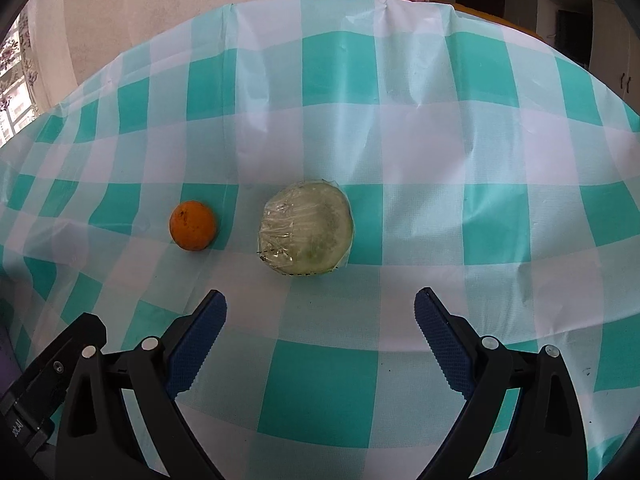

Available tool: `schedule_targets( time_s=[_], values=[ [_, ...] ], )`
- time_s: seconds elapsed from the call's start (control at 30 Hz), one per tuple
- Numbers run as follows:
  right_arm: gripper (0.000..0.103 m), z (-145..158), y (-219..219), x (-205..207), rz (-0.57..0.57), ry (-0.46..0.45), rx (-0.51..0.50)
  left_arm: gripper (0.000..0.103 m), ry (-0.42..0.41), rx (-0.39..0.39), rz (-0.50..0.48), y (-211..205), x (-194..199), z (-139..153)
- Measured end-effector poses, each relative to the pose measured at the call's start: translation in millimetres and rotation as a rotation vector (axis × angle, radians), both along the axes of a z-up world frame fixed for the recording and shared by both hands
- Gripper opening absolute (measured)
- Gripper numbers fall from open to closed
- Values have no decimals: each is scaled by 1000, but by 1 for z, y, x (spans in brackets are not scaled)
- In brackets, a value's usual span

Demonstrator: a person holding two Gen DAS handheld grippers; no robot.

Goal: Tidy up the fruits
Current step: 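Grasp the wrapped cabbage half with the right tool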

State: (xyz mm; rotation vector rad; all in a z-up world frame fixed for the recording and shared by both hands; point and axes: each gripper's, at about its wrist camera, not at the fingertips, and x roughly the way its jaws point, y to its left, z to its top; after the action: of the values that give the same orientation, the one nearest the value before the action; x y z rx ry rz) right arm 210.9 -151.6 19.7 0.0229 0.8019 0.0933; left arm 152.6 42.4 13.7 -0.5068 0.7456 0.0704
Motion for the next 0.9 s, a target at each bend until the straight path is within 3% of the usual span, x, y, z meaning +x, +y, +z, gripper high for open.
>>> schedule_targets(
  time_s=[0.17, 0.47, 0.6, 0.67, 0.9],
  values=[
    [92, -3, -1, 30, -37, 33, 10, 101, -17, 19, -7, -2, -3, 2],
    [91, -12, 36, 70, -20, 104, -138, 101, -24, 25, -8, -3, -4, 4],
    [58, -8, 35, 66, -16, 76, -106, 101, -22, 20, -9, -3, -4, 3],
    [58, -8, 32, 60, -24, 74, -82, 101, -21, 21, -13, -3, -4, 4],
    [58, -8, -11, 23, -127, 55, 177, 101, 21, -1, -78, -8, 4, 1]
  ],
)
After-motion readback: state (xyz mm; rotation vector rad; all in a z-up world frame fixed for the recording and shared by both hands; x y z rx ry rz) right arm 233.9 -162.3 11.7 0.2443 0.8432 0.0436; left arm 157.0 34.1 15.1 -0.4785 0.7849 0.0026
